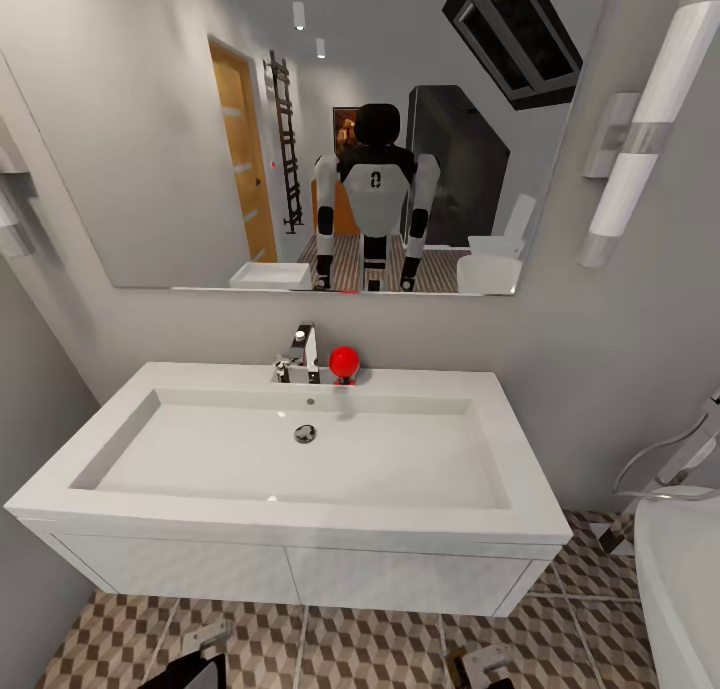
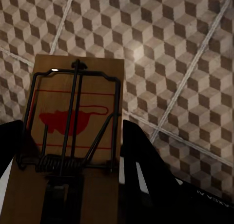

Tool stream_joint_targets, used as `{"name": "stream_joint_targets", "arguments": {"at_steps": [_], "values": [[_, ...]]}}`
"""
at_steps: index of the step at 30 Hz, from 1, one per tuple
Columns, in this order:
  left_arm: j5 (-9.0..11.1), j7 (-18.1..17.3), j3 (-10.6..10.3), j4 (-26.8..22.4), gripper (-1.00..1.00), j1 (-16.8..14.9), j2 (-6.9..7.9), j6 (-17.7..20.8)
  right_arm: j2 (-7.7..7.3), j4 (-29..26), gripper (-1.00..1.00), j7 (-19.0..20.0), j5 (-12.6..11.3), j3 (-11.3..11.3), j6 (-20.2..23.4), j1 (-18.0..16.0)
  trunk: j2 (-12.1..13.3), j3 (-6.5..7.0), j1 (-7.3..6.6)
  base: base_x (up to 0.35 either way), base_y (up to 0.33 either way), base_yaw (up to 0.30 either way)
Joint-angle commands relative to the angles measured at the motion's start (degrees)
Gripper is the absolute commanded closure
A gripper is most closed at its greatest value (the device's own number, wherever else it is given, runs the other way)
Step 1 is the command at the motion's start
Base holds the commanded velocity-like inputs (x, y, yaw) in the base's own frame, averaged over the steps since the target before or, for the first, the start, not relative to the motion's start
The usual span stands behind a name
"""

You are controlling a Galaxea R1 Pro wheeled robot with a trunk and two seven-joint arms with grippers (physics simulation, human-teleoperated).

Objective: Take the four mousetraps from the cabinet in the bathroom and place them on the bathroom floor. Make sure all four end up on the same floor surface, and ensure that at least two of them are either under or directly next to the same bathroom sink.

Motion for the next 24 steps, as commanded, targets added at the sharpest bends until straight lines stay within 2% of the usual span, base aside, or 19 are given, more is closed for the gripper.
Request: {"name": "stream_joint_targets", "arguments": {"at_steps": [1,8,11,24], "values": [[0.1,0.3,-0.5,-0.2,1.0,0.0,0.06,0.4,0.03,0.0,1.0,-0.2,0.2,0.1,0.1,0.0,-0.1,-0.08,0.01,0.0,0.0,0.0],[0.1,0.1,-1.7,-0.3,1.0,0.0,0.09,0.2,0.04,0.0,1.0,-0.1,0.2,-0.2,-0.3,0.0,-0.1,-0.08,0.01,0.0,0.0,0.0],[0.1,0.1,-1.8,-0.2,1.0,0.0,0.1,-2.0,0.04,0.0,1.0,-0.1,0.2,-0.2,-0.4,0.0,-0.1,-0.08,0.01,0.0,0.0,0.0],[0.2,0.1,-1.8,0.1,1.0,0.0,0.04,-2.9,0.03,0.3,1.0,0.2,0.3,-0.2,-0.5,0.0,-5.3,-2.41,2.87,0.0,0.0,0.0]]}}
